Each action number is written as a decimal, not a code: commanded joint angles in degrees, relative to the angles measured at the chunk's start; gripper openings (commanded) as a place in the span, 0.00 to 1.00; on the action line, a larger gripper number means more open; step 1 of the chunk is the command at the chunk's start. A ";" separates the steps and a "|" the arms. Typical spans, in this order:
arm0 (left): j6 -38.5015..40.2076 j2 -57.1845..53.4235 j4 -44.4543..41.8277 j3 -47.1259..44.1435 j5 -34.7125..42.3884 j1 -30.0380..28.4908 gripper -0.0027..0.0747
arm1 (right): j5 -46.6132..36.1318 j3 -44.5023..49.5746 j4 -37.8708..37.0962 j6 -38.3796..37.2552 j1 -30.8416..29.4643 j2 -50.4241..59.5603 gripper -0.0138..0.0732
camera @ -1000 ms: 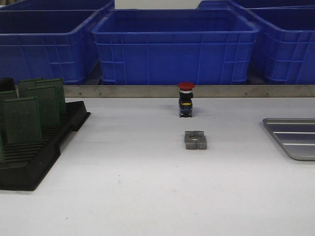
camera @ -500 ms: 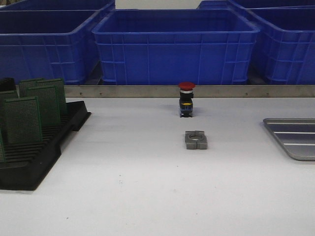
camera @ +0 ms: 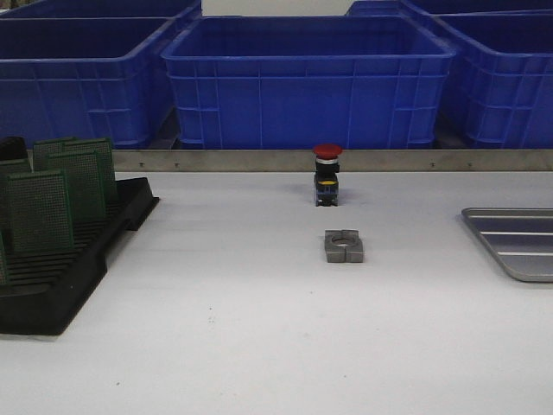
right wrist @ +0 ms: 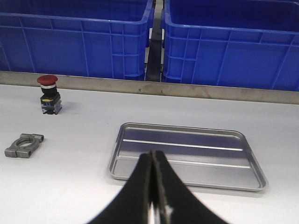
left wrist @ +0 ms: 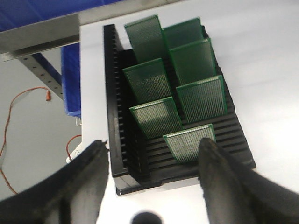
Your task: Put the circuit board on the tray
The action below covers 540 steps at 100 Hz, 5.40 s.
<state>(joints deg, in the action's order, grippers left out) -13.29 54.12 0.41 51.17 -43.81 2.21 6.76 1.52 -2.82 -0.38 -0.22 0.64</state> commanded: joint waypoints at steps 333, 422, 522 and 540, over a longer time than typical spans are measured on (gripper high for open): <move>-74.35 34.57 65.42 19.26 -29.23 14.60 0.01 | -3.87 -0.73 -0.53 0.38 -0.02 1.48 0.09; -74.35 34.92 65.64 19.26 -29.13 16.19 0.01 | 15.82 -15.28 1.93 0.38 0.12 0.95 0.09; -74.35 34.92 65.64 19.26 -29.13 16.19 0.01 | 32.87 -42.17 40.17 23.59 0.19 -46.76 0.76; -74.35 34.92 65.64 19.26 -29.13 16.19 0.01 | 34.63 -43.85 62.44 50.28 4.89 -53.20 0.76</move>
<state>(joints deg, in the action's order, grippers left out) -88.01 90.88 61.54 69.11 -69.24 17.89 42.31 -39.96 47.24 35.52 2.51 -49.94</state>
